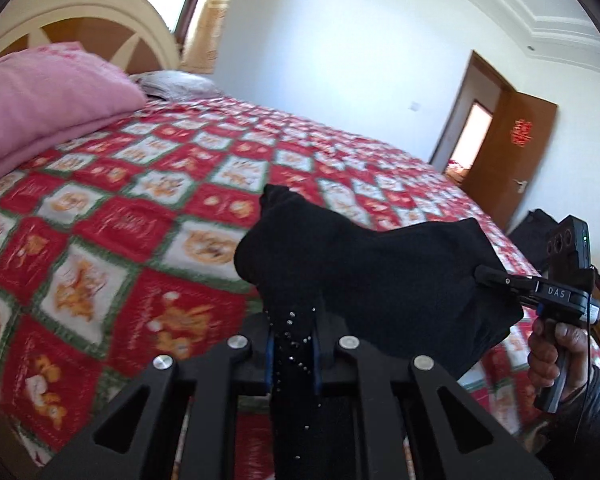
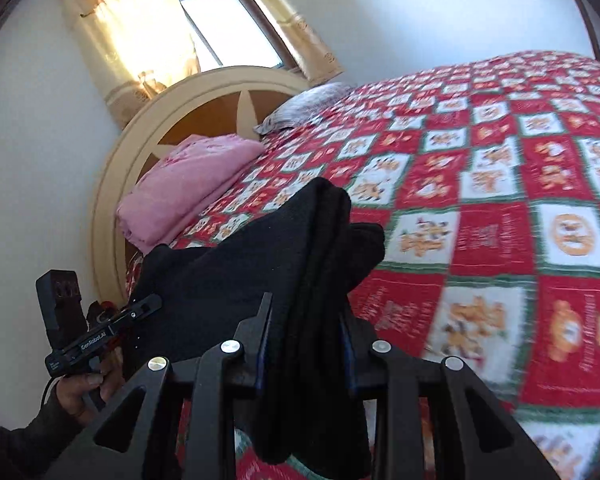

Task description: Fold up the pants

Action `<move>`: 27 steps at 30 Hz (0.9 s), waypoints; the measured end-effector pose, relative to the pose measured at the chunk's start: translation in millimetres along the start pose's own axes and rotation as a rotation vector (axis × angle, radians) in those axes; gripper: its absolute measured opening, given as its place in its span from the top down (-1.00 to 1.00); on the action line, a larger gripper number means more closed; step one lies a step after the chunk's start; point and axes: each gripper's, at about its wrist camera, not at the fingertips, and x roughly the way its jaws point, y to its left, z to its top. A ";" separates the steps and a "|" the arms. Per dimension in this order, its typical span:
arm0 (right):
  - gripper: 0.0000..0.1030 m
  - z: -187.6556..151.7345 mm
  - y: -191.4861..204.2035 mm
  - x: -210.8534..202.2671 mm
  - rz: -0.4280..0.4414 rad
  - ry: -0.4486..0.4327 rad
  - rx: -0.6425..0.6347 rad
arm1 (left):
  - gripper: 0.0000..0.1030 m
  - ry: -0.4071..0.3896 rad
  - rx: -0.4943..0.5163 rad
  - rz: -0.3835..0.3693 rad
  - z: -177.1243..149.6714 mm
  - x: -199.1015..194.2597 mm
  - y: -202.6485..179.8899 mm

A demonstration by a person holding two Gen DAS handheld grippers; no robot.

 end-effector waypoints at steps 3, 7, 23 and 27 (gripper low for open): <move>0.40 -3.5 -7.4 26.6 -0.069 0.047 0.012 | 0.16 0.072 -0.035 0.072 -14.9 23.2 17.4; 0.01 -15.7 -23.2 31.1 -0.176 0.084 0.033 | -0.49 0.062 -0.087 0.117 -25.1 27.4 28.3; -0.46 -38.3 -33.7 -3.2 -0.310 0.092 -0.072 | -0.99 0.053 -0.120 0.247 -26.4 29.3 46.8; -0.46 -40.3 -20.6 -10.0 -0.360 0.080 -0.120 | -0.97 0.066 -0.102 0.283 -26.3 19.3 36.1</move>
